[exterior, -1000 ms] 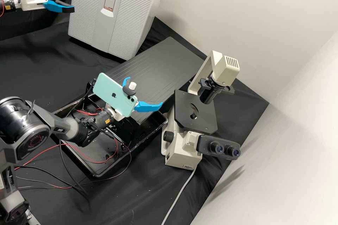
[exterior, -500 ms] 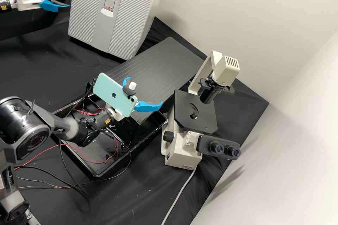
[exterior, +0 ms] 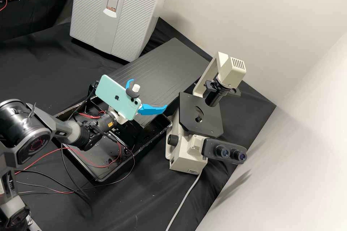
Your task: Open the incubator door
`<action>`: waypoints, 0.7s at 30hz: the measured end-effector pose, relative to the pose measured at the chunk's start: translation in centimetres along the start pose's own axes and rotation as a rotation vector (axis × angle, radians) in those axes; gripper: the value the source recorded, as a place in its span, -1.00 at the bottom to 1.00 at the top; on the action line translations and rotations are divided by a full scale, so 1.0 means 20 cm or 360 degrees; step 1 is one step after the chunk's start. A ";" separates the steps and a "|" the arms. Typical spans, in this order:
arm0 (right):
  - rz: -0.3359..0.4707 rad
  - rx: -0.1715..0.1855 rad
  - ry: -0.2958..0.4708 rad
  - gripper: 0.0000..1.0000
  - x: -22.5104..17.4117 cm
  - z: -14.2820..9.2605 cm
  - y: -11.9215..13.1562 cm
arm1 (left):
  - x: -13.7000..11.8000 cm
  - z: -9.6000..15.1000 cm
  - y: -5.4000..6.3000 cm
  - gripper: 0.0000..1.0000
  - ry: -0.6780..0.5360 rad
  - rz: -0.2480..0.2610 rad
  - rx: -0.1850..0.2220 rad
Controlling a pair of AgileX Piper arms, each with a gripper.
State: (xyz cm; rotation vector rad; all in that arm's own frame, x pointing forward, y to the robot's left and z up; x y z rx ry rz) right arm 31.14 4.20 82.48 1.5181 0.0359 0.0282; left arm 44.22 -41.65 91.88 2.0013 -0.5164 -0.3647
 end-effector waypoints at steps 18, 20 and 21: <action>0.0000 0.0000 0.0000 1.00 0.00 0.00 0.00 | 0.17 -0.01 -0.15 1.00 -0.0112 0.0021 -0.0103; 0.0000 0.0000 0.0000 1.00 0.00 0.00 0.00 | 0.19 0.01 -0.16 1.00 -0.0133 0.0018 -0.0116; 0.0000 0.0000 0.0000 1.00 0.00 0.00 0.00 | 0.20 0.01 -0.16 1.00 -0.0138 0.0024 -0.0118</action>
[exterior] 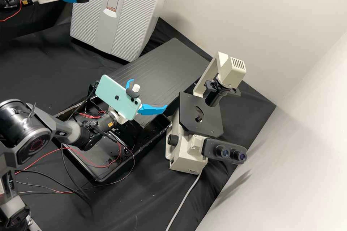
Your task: Open the incubator door
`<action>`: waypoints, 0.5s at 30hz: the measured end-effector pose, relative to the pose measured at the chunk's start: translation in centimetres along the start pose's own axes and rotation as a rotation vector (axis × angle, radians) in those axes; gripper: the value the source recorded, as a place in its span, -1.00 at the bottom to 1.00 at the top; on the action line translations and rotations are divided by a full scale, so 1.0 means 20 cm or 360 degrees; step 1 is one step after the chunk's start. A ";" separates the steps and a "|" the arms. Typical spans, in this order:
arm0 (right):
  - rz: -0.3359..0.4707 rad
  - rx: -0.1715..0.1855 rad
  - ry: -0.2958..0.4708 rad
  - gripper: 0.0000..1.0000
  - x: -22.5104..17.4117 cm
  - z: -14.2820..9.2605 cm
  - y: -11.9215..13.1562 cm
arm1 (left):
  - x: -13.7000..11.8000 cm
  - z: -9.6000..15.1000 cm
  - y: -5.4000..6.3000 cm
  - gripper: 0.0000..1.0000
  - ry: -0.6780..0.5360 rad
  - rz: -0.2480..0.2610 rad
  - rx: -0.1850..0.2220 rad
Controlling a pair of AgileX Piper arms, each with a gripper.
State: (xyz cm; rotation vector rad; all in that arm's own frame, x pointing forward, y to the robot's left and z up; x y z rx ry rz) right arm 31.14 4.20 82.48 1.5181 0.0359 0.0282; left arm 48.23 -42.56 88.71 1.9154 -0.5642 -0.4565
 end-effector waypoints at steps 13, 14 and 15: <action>0.0000 0.0000 0.0000 1.00 0.00 0.00 0.00 | -0.01 -0.03 -0.04 1.00 0.0039 -0.0015 -0.0025; 0.0000 0.0000 0.0000 1.00 0.00 0.00 0.00 | -0.02 -0.03 -0.04 1.00 0.0041 -0.0018 -0.0028; 0.0000 0.0000 0.0000 1.00 0.00 0.00 0.00 | -0.02 -0.04 -0.05 1.00 0.0047 -0.0021 -0.0031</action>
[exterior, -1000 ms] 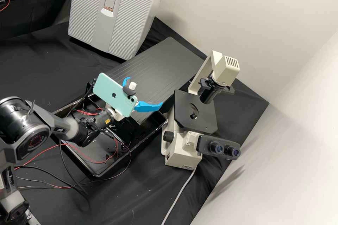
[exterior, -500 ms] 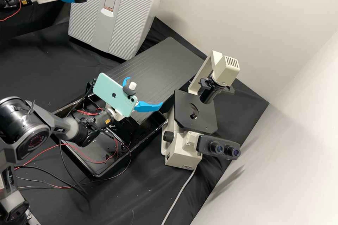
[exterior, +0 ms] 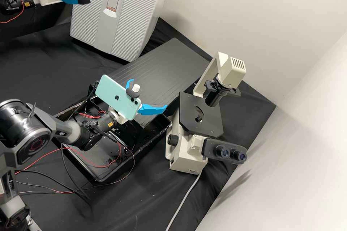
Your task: Open the incubator door
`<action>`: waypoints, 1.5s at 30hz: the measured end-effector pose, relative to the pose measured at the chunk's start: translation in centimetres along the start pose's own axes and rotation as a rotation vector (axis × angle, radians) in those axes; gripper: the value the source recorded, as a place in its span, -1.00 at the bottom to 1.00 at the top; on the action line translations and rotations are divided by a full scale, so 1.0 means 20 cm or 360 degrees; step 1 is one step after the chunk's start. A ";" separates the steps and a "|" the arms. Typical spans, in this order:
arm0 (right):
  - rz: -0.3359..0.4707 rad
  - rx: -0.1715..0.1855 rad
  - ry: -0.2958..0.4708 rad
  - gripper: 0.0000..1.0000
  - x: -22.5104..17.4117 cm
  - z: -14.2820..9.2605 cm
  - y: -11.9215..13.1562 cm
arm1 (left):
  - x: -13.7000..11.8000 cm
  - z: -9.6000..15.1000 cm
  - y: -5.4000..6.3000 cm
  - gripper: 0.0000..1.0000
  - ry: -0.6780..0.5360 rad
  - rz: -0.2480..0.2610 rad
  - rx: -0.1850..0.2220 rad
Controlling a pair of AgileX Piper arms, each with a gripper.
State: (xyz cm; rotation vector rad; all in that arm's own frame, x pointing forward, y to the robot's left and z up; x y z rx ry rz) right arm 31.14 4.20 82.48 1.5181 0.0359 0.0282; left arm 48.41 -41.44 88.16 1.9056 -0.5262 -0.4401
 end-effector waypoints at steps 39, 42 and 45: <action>0.0000 0.0000 0.0000 1.00 0.00 0.00 0.00 | 0.01 0.06 -0.07 1.00 0.0077 -0.0067 -0.0144; 0.0000 0.0000 0.0000 1.00 0.00 0.00 0.00 | 0.02 0.10 -0.07 1.00 0.0113 -0.0072 -0.0172; 0.0000 0.0000 0.0000 1.00 0.00 0.00 0.00 | 0.03 0.13 -0.07 1.00 0.0132 -0.0067 -0.0201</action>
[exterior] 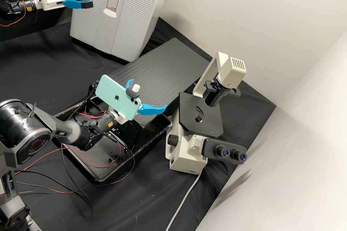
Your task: Open the incubator door
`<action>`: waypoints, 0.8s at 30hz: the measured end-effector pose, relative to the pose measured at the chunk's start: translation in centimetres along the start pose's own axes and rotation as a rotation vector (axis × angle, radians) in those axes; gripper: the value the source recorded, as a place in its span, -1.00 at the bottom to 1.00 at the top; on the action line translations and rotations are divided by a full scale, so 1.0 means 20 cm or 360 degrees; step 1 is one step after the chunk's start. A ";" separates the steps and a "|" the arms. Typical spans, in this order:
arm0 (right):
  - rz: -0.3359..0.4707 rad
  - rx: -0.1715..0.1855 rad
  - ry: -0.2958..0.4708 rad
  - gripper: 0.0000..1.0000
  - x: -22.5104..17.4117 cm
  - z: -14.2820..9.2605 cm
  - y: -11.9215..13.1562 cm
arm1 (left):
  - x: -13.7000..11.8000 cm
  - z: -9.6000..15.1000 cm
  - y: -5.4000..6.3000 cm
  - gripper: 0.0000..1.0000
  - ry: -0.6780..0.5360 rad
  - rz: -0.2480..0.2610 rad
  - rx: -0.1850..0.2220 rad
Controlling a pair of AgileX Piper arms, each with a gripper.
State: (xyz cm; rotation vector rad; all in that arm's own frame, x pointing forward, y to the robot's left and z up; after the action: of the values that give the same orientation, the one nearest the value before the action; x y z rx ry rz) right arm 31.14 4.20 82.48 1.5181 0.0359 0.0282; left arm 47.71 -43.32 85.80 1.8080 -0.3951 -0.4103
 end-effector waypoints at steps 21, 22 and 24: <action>0.0000 0.0000 0.0000 1.00 0.00 0.00 0.00 | -0.02 0.09 -0.03 1.00 0.0050 0.0027 -0.0069; 0.0000 0.0000 0.0000 1.00 0.00 0.00 0.00 | -0.02 0.09 -0.03 1.00 0.0052 0.0024 -0.0071; 0.0000 0.0000 0.0000 1.00 0.00 0.00 0.00 | -0.03 0.09 -0.03 1.00 0.0056 0.0018 -0.0076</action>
State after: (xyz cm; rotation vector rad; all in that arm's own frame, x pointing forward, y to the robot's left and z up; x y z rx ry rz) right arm 31.14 4.20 82.48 1.5181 0.0359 0.0282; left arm 46.37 -44.39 84.76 1.7638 -0.3679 -0.3763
